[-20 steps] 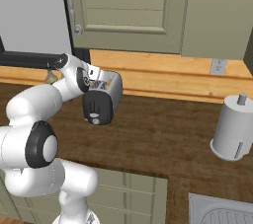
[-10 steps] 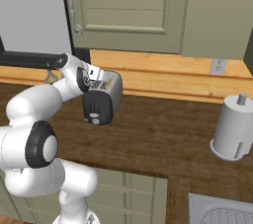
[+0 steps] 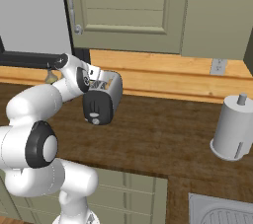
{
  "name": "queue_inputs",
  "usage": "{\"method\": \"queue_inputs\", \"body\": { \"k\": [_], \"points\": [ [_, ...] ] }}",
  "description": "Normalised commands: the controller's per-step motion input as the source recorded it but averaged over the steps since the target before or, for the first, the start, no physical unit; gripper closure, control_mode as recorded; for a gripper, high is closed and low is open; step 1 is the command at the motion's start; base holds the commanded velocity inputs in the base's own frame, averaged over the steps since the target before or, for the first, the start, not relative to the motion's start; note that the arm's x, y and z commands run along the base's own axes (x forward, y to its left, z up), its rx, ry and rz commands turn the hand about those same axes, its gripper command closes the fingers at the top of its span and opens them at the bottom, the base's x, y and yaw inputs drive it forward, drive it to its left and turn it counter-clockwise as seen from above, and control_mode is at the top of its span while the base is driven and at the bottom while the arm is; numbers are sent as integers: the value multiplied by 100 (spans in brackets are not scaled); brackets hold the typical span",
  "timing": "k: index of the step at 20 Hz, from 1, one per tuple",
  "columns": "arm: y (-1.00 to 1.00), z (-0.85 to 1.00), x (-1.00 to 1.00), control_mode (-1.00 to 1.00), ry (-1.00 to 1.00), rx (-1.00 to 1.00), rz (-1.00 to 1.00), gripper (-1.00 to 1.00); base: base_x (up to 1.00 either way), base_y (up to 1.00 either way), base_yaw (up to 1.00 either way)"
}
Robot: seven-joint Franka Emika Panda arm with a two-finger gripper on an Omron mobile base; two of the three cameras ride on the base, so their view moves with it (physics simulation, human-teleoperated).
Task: Start the toaster. Once the lever pops up, take the bread to the plate on the dining counter.
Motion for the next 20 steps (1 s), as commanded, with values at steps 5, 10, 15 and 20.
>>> {"method": "queue_inputs", "body": {
  "k": [5, 10, 15, 20],
  "points": [
    [0, 0, 0, -100, 0, 0, 0, -100, 0, 0, 0],
    [0, 0, 0, -100, 0, 0, 0, -100, 0, 0, 0],
    [0, 0, 0, -100, 0, 0, 0, -100, 0, 0, 0],
    [0, 0, 0, -100, 0, 0, 0, -100, 0, 0, 0]
  ]
}}
